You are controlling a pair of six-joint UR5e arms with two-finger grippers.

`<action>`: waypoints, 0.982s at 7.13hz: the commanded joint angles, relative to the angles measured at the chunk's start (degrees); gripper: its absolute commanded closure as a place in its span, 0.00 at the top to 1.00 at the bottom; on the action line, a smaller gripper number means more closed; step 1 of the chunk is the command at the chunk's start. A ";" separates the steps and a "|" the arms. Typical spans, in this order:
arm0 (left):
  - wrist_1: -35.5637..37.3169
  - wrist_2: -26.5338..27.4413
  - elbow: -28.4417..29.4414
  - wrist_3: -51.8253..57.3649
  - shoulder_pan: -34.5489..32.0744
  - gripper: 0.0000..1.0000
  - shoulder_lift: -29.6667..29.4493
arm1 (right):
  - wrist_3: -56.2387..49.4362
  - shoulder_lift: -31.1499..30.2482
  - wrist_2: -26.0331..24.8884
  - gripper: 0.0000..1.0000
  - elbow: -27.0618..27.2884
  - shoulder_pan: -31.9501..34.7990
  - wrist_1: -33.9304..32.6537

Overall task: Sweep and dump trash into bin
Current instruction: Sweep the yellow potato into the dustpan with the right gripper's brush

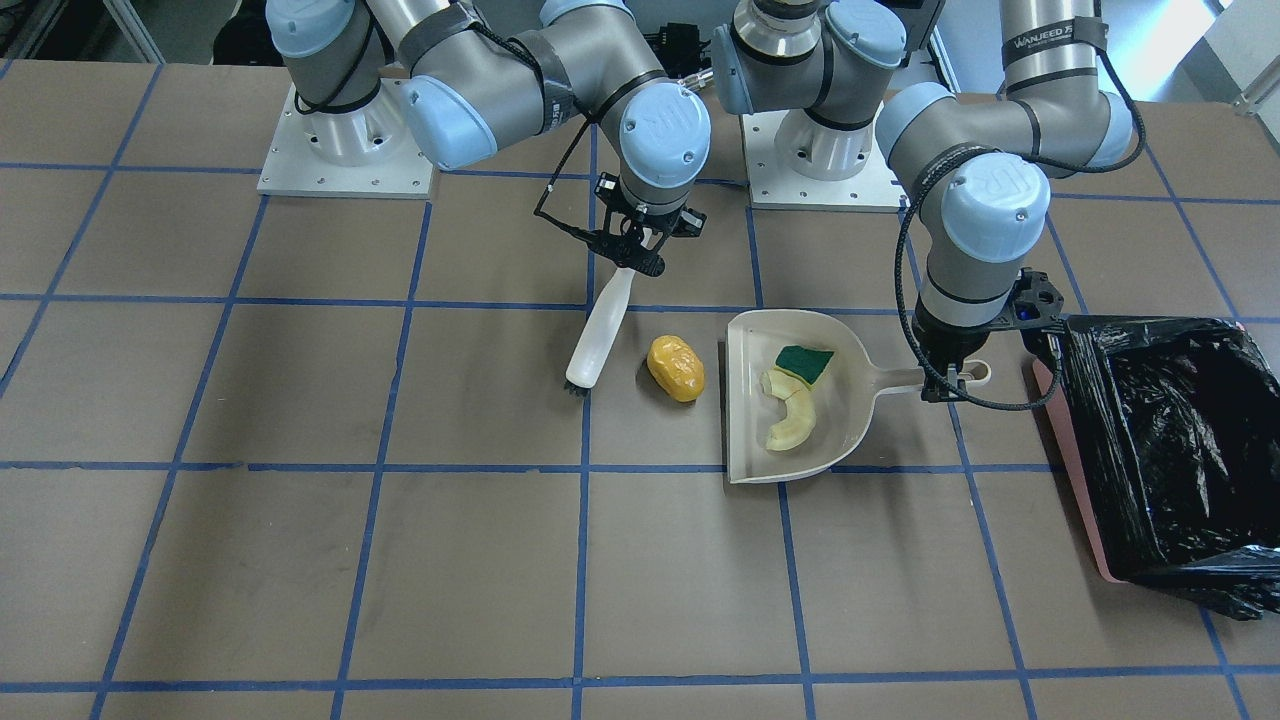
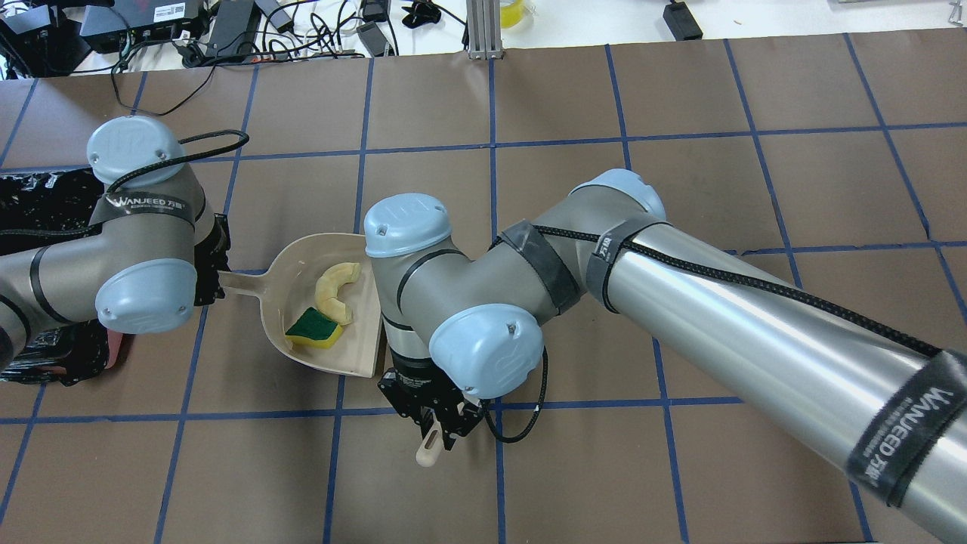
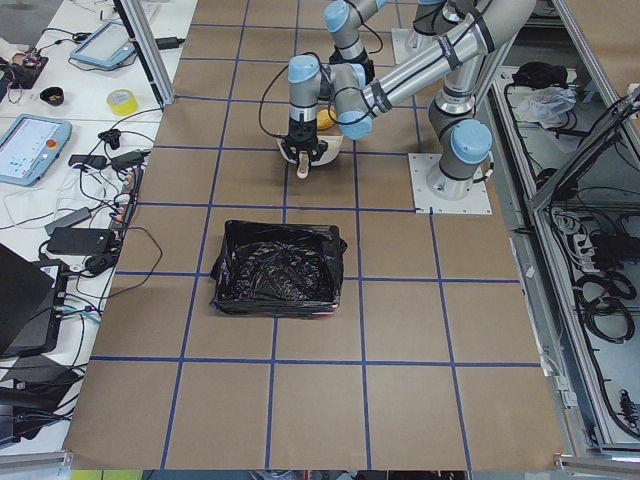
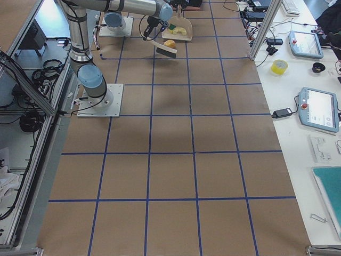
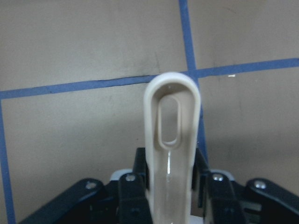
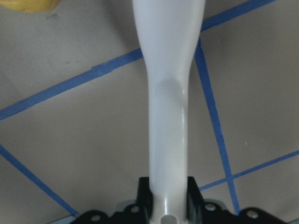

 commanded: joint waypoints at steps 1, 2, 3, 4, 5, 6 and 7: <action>0.30 0.06 -1.31 -3.29 -0.60 0.00 0.27 | 0.49 1.44 1.55 0.12 0.21 0.16 -4.41; 1.17 -0.12 -2.36 -3.65 -0.77 0.00 0.44 | 0.49 1.53 1.65 0.12 0.21 0.33 -5.30; 5.79 0.06 -3.33 -4.52 -0.86 0.00 -1.13 | 0.49 2.14 1.65 0.12 0.12 0.77 -7.22; 6.10 -0.03 -3.69 -4.44 -0.95 0.00 -1.06 | 0.40 3.28 1.65 0.12 0.12 1.55 -9.76; 6.19 -0.29 -3.69 -4.53 -1.13 0.00 -1.32 | 0.40 4.34 1.65 0.12 0.04 2.43 -12.57; 6.28 -0.38 -3.61 -4.53 -1.21 0.00 -1.32 | -0.21 5.56 1.39 0.12 0.03 3.31 -17.47; 6.28 -0.38 -3.52 -4.44 -1.21 0.00 -1.32 | -0.39 7.23 1.38 0.11 -0.31 3.75 -20.31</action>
